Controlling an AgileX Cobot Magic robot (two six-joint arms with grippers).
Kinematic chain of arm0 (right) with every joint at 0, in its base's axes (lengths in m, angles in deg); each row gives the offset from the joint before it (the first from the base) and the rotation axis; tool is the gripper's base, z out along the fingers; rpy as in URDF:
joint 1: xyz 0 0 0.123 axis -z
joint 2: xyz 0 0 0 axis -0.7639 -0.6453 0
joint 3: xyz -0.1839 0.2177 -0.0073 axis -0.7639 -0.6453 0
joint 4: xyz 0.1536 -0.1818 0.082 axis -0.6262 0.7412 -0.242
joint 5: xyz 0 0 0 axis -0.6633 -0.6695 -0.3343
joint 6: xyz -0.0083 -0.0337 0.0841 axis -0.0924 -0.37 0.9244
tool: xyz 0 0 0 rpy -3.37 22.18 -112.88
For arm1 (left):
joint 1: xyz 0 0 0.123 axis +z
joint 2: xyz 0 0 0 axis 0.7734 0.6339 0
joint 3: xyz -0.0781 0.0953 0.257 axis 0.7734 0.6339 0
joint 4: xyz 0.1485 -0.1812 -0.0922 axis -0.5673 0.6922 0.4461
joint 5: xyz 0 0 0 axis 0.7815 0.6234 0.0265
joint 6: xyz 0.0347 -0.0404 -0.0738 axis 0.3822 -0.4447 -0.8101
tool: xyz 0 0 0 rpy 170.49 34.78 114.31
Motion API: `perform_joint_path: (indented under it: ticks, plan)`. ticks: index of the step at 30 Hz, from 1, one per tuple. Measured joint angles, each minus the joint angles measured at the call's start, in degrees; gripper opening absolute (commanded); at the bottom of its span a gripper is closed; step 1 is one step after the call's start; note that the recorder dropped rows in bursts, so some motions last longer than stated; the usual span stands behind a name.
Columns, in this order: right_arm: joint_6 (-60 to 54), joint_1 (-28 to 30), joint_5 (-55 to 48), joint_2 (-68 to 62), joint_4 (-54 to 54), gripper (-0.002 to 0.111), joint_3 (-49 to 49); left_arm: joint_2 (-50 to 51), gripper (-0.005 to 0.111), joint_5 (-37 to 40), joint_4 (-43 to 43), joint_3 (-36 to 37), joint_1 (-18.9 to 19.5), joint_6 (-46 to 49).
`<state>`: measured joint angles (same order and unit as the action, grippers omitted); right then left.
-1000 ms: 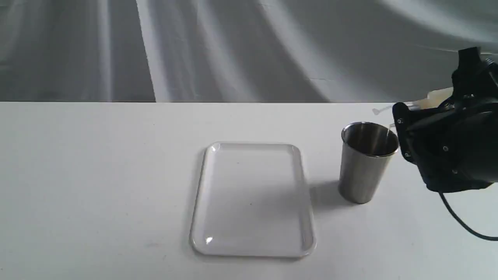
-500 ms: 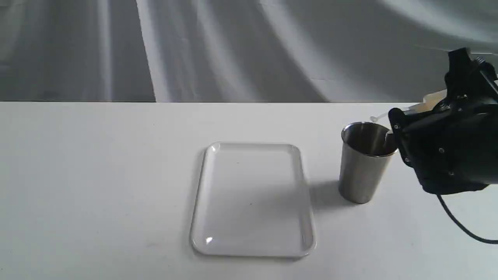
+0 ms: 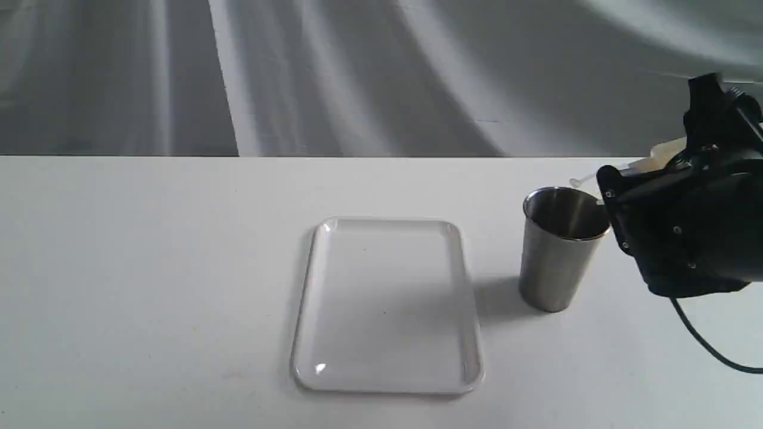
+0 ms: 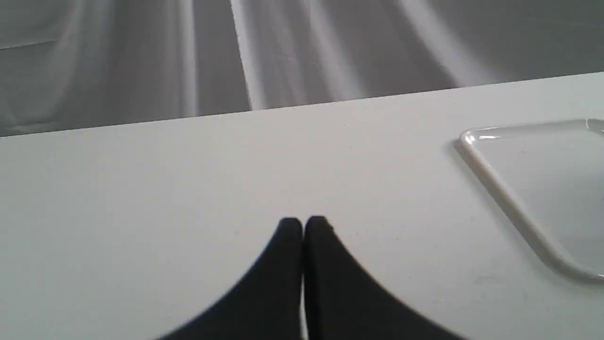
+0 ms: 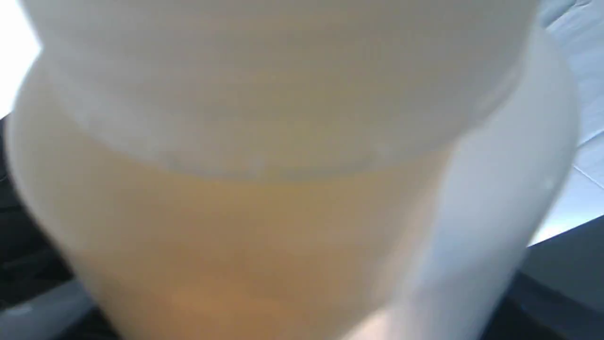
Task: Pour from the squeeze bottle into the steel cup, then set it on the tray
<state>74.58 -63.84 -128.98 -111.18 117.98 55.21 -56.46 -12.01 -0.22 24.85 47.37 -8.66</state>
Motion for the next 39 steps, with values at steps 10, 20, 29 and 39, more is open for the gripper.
perform_joint_path:
  ticks: [10,20,29,39]
  plan:
    - [-0.65,0.00,-0.45,0.00,0.00,0.007,0.00,0.00,0.000,0.00,0.00,0.00,0.00,0.00]
    - [-1.99,0.00,-1.57,0.00,0.00,0.007,0.00,0.00,0.000,0.00,0.00,0.00,0.00,0.00]
    - [-2.73,0.00,-2.52,0.00,0.00,0.007,0.00,0.00,0.000,0.00,0.00,0.00,0.00,0.00]
    - [8.06,0.00,-2.52,-0.17,0.00,0.007,0.00,0.00,0.000,0.00,0.00,0.00,0.00,0.00]
